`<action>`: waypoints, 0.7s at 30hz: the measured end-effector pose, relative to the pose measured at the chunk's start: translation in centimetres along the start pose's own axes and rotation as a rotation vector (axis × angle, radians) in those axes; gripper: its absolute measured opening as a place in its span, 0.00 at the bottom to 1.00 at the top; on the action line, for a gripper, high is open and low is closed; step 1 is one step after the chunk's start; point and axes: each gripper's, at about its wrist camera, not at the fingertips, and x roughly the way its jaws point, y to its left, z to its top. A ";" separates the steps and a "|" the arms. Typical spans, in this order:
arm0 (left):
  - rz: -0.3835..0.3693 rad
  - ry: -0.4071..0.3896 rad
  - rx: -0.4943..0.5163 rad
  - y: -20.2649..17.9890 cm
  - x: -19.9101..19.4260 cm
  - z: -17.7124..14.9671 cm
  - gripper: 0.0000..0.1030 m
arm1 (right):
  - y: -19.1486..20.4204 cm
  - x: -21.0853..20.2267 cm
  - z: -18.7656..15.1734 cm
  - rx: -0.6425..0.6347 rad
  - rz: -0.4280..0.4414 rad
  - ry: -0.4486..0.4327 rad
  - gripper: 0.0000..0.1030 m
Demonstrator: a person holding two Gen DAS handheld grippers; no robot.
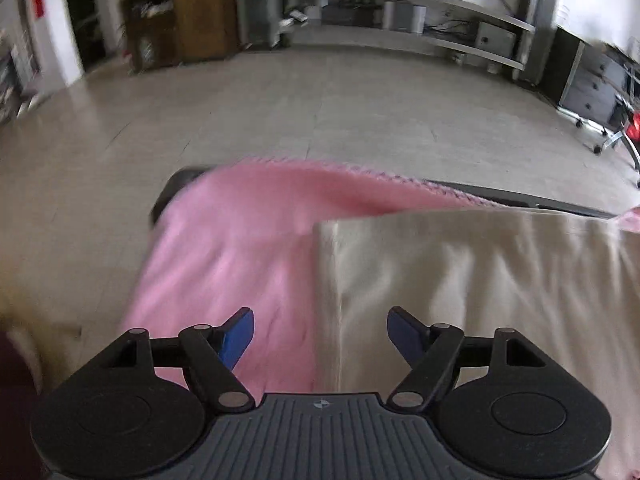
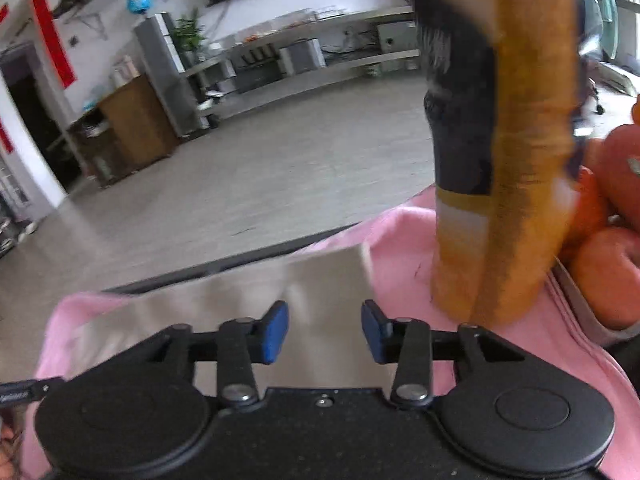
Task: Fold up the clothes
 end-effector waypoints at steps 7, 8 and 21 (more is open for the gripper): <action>-0.093 -0.085 0.059 -0.9 2.2 0.5 0.22 | -0.3 5.5 -0.1 0.020 -0.029 0.035 0.31; -0.072 -0.104 0.080 -1.2 2.0 0.5 0.08 | -0.2 5.7 -0.3 0.020 -0.016 0.033 0.09; 0.383 -0.193 0.278 -4.2 -2.6 -1.5 0.34 | 3.7 0.0 -2.7 -0.157 -0.160 -0.065 0.31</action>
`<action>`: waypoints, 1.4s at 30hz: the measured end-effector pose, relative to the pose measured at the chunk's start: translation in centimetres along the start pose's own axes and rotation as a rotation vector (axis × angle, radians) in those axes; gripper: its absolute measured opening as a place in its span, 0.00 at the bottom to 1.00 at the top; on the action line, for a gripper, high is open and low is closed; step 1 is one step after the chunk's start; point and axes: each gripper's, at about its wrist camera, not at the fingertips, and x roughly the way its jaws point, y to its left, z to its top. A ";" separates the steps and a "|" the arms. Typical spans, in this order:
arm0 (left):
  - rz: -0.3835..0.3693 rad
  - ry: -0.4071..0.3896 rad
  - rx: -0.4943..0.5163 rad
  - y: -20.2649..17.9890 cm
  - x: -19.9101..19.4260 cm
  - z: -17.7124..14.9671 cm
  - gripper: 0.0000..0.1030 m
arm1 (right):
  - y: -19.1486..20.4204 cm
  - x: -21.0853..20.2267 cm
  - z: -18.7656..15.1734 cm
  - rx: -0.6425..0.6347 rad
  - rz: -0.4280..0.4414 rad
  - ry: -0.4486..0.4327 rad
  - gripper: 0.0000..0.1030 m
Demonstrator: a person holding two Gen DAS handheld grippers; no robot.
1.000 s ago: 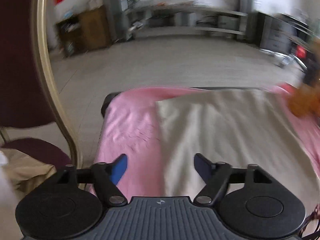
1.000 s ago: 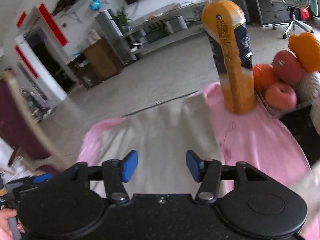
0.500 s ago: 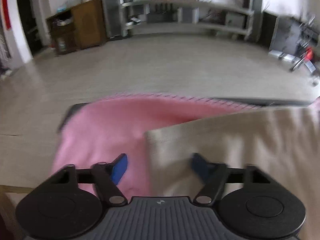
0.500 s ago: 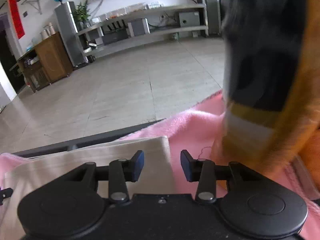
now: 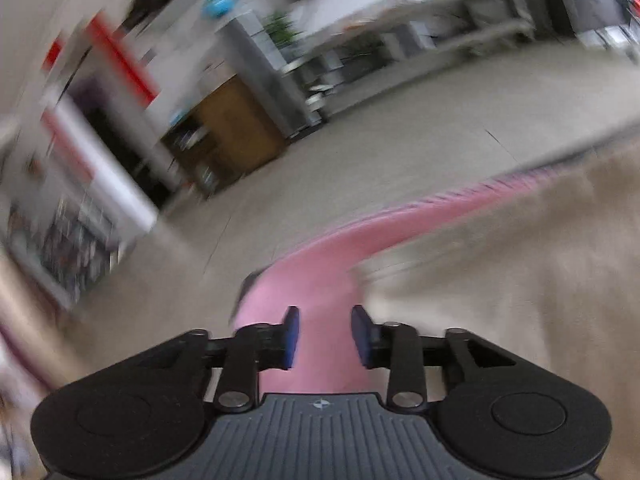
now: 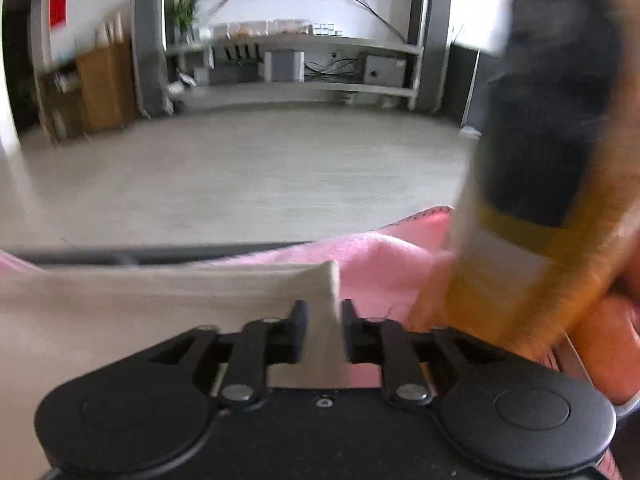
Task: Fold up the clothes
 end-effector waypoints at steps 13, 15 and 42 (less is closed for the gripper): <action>-0.526 0.122 -0.341 10.3 -17.1 -12.1 0.35 | -11.0 -20.8 -7.7 0.557 0.361 0.148 0.49; -0.510 0.137 -0.303 8.3 -15.9 -12.6 0.23 | -9.8 -17.4 -8.7 0.519 0.359 0.189 0.22; -0.463 0.142 -0.221 6.9 -28.3 -18.1 0.18 | -30.3 -22.5 -17.4 0.917 0.069 -0.037 0.25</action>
